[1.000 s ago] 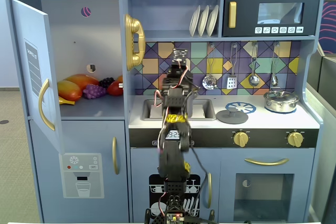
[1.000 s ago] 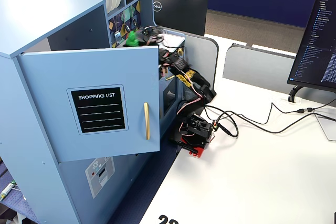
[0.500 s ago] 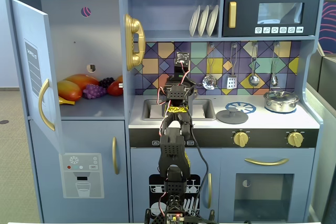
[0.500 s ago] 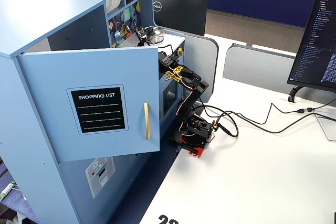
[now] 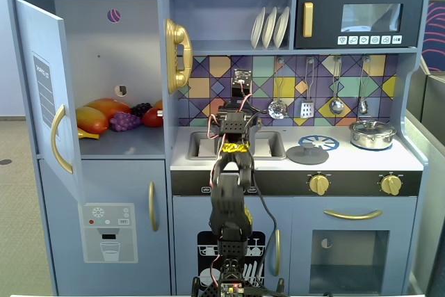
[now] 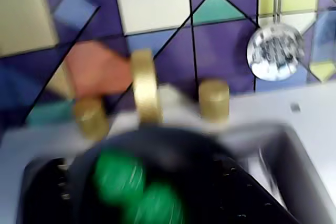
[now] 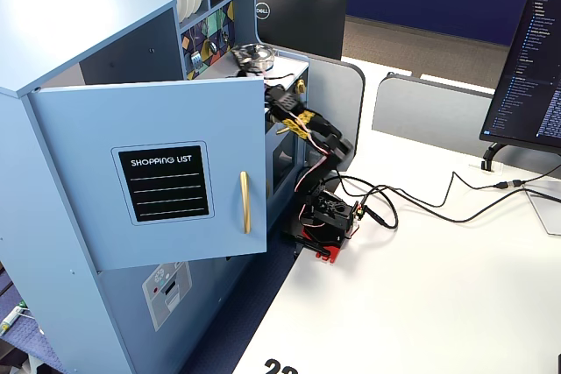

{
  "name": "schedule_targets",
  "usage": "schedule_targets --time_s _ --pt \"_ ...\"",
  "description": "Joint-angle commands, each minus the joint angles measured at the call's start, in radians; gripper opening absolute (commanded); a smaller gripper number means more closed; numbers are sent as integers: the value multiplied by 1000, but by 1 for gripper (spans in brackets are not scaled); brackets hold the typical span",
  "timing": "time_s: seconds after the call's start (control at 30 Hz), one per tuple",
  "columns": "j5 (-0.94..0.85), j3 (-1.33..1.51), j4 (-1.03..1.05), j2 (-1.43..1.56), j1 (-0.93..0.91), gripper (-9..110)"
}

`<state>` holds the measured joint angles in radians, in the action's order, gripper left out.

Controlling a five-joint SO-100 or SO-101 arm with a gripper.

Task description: Pick up the green pineapple from the left cabinet and place it in the gray recipient

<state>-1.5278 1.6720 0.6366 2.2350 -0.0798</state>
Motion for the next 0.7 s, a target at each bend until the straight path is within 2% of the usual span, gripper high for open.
schedule_targets --time_s 0.0,0.17,0.3,0.47,0.67 --pt "-9 101 225 302 20 22" --pt "-11 436 485 666 21 18" --pt "6 675 609 815 26 17" --pt "29 946 586 839 18 14" --pt "-6 1232 348 719 15 7"
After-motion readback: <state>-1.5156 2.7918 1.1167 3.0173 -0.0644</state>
